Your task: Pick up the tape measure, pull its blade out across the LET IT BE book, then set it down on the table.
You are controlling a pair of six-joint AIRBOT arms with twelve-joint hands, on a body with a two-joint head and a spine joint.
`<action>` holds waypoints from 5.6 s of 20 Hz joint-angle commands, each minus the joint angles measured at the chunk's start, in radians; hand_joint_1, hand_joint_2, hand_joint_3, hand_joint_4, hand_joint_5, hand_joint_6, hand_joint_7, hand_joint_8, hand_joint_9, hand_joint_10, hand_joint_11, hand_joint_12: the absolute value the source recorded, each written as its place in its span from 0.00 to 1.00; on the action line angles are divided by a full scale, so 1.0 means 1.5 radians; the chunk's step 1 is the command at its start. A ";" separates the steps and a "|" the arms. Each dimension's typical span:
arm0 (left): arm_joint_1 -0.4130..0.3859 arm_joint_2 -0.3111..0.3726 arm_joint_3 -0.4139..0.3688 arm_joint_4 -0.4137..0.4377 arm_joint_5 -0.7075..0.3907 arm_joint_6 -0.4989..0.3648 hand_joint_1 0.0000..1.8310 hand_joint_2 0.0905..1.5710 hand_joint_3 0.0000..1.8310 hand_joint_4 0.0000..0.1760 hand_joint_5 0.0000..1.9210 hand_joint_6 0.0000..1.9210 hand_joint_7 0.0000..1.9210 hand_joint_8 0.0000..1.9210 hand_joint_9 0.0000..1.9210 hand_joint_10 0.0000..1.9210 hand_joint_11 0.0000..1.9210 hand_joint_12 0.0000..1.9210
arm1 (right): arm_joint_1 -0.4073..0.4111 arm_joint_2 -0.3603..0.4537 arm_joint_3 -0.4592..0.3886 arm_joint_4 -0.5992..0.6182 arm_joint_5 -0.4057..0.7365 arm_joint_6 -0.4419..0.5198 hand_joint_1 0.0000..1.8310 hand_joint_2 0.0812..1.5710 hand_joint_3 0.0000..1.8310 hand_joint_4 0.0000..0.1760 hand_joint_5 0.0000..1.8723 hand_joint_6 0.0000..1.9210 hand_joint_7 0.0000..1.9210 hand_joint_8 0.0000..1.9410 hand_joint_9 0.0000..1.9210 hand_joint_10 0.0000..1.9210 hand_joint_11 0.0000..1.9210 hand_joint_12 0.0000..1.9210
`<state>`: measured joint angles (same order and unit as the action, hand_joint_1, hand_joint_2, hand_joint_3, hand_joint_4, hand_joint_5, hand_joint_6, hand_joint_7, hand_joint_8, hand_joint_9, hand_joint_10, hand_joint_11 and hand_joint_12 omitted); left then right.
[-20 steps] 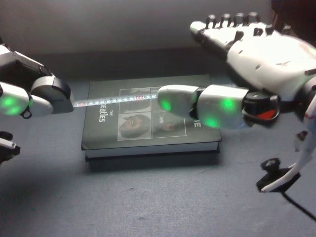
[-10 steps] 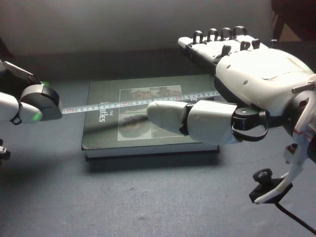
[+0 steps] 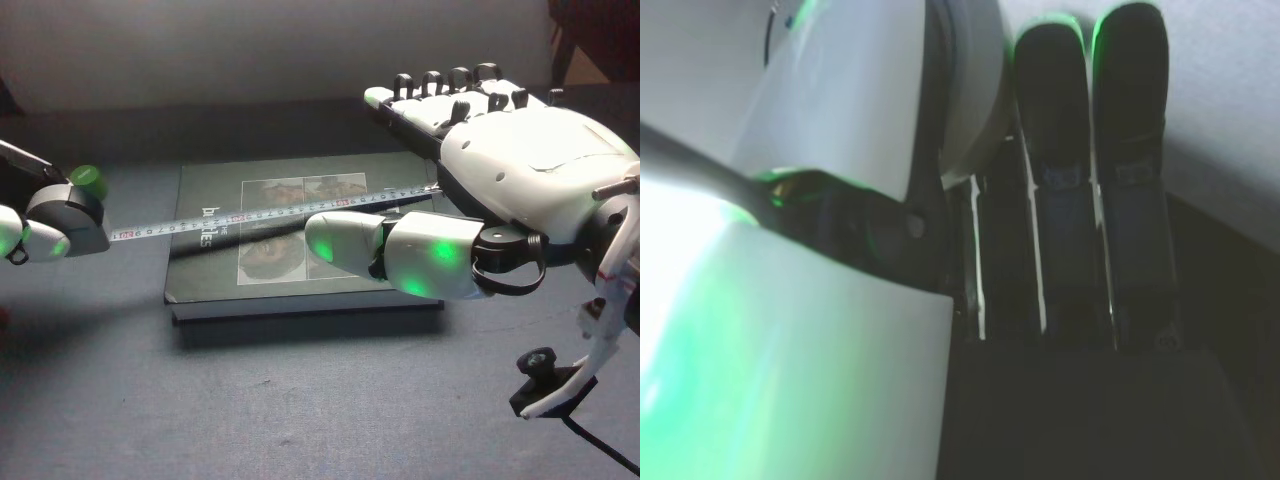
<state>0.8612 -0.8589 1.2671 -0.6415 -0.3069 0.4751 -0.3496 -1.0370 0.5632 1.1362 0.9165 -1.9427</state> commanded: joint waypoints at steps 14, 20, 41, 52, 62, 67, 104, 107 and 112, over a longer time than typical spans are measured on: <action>0.032 -0.014 0.040 0.151 -0.106 -0.151 0.75 0.69 0.00 0.00 0.48 0.51 0.48 0.50 0.50 0.63 0.43 0.58 | -0.035 0.011 -0.021 -0.055 0.031 -0.001 0.00 0.61 0.00 0.00 0.08 0.00 0.09 0.00 0.07 0.00 0.00 0.32; 0.048 -0.014 0.036 0.151 -0.120 -0.170 0.75 0.69 0.00 0.00 0.48 0.50 0.48 0.50 0.50 0.63 0.45 0.59 | -0.110 0.033 -0.054 -0.084 0.024 0.002 0.00 0.61 0.00 0.00 0.08 0.00 0.09 0.00 0.07 0.00 0.00 0.34; 0.032 0.038 -0.062 0.157 -0.140 -0.147 0.75 0.69 0.00 0.00 0.47 0.50 0.51 0.49 0.50 0.62 0.44 0.57 | -0.230 0.041 -0.056 -0.247 0.050 0.073 0.00 0.63 0.00 0.00 0.09 0.00 0.09 0.00 0.08 0.00 0.00 0.35; 0.124 0.126 -0.241 0.092 -0.183 -0.104 0.75 0.69 0.00 0.00 0.47 0.51 0.51 0.48 0.50 0.62 0.45 0.57 | -0.240 0.037 -0.056 -0.274 0.066 0.079 0.00 0.64 0.00 0.00 0.09 0.00 0.10 0.00 0.08 0.00 0.00 0.35; 0.195 0.090 -0.252 0.093 -0.239 -0.129 0.75 0.69 0.00 0.00 0.48 0.50 0.49 0.49 0.50 0.63 0.45 0.57 | -0.241 0.033 -0.056 -0.274 0.065 0.079 0.00 0.63 0.00 0.00 0.09 0.00 0.10 0.00 0.08 0.00 0.00 0.33; 0.220 0.072 -0.252 0.094 -0.253 -0.131 0.75 0.69 0.00 0.00 0.47 0.51 0.50 0.49 0.50 0.63 0.45 0.57 | -0.241 0.033 -0.056 -0.274 0.066 0.079 0.00 0.65 0.00 0.00 0.09 0.00 0.11 0.00 0.08 0.00 0.00 0.33; -0.075 0.163 -0.272 0.622 -0.191 -0.135 0.45 0.75 0.00 0.19 0.62 1.00 0.61 1.00 0.70 1.00 0.68 1.00 | -0.208 0.029 -0.053 -0.245 0.064 0.103 0.44 0.83 0.01 0.00 0.68 1.00 0.76 1.00 0.87 1.00 0.99 1.00; -0.101 0.129 -0.307 0.592 -0.141 -0.115 0.40 0.78 0.00 0.04 0.65 1.00 0.66 1.00 0.75 1.00 0.76 1.00 | -0.195 0.041 -0.037 -0.246 0.014 0.133 0.49 0.88 0.00 0.98 0.68 1.00 0.78 1.00 0.89 1.00 1.00 1.00; -0.097 0.029 -0.359 0.207 -0.171 0.198 0.41 0.79 0.00 0.00 0.65 1.00 0.66 1.00 0.74 1.00 0.76 1.00 | -0.179 0.089 0.014 -0.446 -0.161 0.367 0.50 0.87 0.00 1.00 0.68 1.00 0.78 1.00 0.89 1.00 0.99 1.00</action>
<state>0.7265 -0.8192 0.7212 -0.3344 -0.4442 0.7803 -0.6319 -0.9047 0.5911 0.4938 0.6312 -1.3964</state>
